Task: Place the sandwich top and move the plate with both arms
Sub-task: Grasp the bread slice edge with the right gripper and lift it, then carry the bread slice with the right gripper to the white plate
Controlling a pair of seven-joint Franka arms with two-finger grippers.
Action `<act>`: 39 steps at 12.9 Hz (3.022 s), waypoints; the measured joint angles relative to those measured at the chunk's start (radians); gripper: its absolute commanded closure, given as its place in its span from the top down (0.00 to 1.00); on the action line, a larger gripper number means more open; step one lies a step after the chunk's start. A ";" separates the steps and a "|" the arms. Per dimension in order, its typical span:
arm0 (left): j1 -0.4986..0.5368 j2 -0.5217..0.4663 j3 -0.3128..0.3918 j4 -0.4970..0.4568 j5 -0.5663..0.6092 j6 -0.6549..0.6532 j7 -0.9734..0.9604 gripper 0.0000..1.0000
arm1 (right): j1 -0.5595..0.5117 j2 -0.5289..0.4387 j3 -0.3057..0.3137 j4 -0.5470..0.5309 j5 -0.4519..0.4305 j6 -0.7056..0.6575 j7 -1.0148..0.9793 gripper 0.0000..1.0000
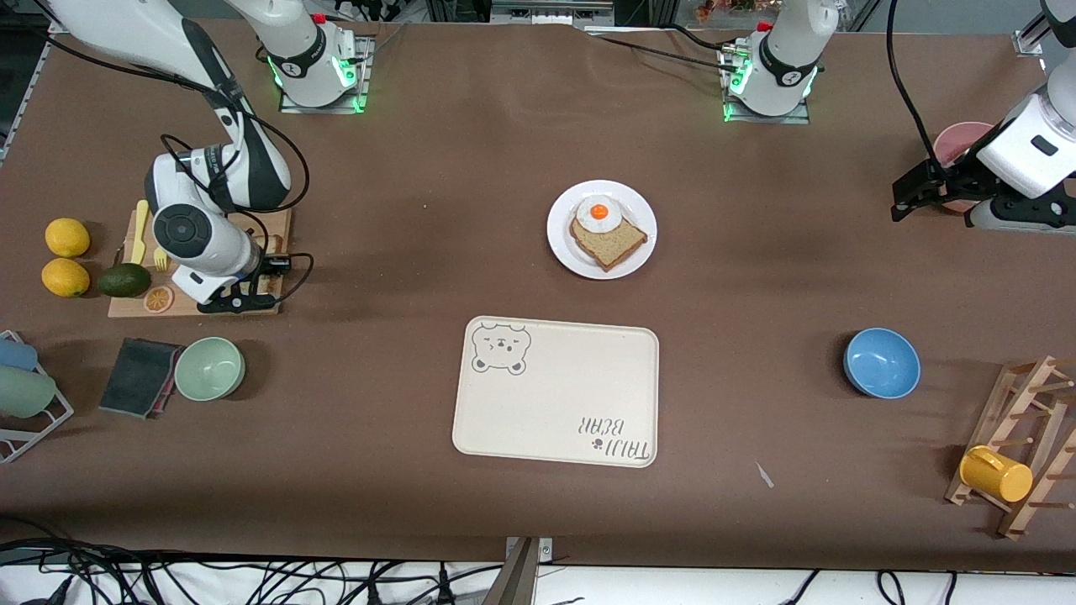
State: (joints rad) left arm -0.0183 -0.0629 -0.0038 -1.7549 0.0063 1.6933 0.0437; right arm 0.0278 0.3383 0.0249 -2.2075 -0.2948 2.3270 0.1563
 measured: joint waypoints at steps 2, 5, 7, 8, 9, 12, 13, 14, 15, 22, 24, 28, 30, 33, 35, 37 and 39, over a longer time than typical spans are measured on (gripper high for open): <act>0.000 0.000 0.000 0.000 0.000 0.000 0.000 1.00 | 0.000 0.018 -0.006 -0.002 -0.003 0.024 0.004 0.41; 0.000 0.000 0.000 0.000 0.000 0.000 0.000 1.00 | 0.000 0.022 -0.010 -0.002 -0.004 0.031 0.004 0.21; 0.000 0.000 0.000 0.000 0.000 0.000 0.000 1.00 | 0.000 0.022 -0.013 -0.002 -0.008 0.031 0.005 0.06; 0.000 0.000 0.000 0.000 0.000 0.000 0.000 1.00 | 0.000 0.022 -0.013 -0.002 -0.008 0.031 0.005 0.00; 0.000 0.000 0.000 0.000 0.000 0.000 0.000 1.00 | 0.000 0.021 -0.013 -0.002 -0.008 0.031 0.005 0.00; 0.000 0.000 0.000 0.000 0.000 0.000 0.000 1.00 | 0.000 0.021 -0.013 -0.002 -0.008 0.031 0.011 0.00; 0.000 0.000 0.000 0.000 0.000 0.000 0.000 1.00 | 0.000 0.020 -0.013 -0.002 -0.008 0.031 0.013 0.00; 0.000 0.000 0.000 0.000 0.000 0.000 0.000 1.00 | 0.000 0.019 -0.012 0.001 -0.008 0.027 0.014 0.00; 0.000 0.000 0.000 0.000 0.000 0.000 0.000 1.00 | 0.000 0.019 -0.009 0.014 -0.008 0.010 0.018 0.00; 0.004 0.000 0.005 0.000 0.000 0.000 0.000 1.00 | 0.005 0.014 0.173 0.237 -0.008 -0.301 0.178 0.00; 0.006 0.000 0.005 0.000 0.000 0.000 0.000 1.00 | 0.006 0.013 0.246 0.299 -0.002 -0.391 0.251 0.00; 0.006 0.000 0.005 0.000 0.000 0.000 0.000 1.00 | 0.030 0.008 0.366 0.417 0.091 -0.499 0.409 0.00; 0.006 0.000 0.005 0.000 0.000 -0.001 0.000 1.00 | 0.096 0.010 0.378 0.471 0.132 -0.532 0.517 0.00; 0.005 0.000 0.003 0.000 0.000 -0.001 0.000 1.00 | 0.216 0.044 0.380 0.560 0.204 -0.539 0.689 0.00; 0.005 0.000 0.002 0.000 0.000 -0.002 0.000 1.00 | 0.286 0.094 0.381 0.620 0.213 -0.538 0.807 0.00; 0.005 0.000 0.002 0.000 0.000 -0.002 0.000 1.00 | 0.362 0.155 0.380 0.690 0.214 -0.536 0.931 0.00; 0.004 0.000 0.002 0.000 0.000 -0.002 0.000 1.00 | 0.432 0.212 0.380 0.762 0.215 -0.527 1.047 0.00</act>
State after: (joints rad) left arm -0.0139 -0.0627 -0.0022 -1.7549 0.0063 1.6914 0.0437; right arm 0.4593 0.5501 0.4053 -1.4459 -0.0803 1.8004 1.2034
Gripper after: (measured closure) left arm 0.000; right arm 0.938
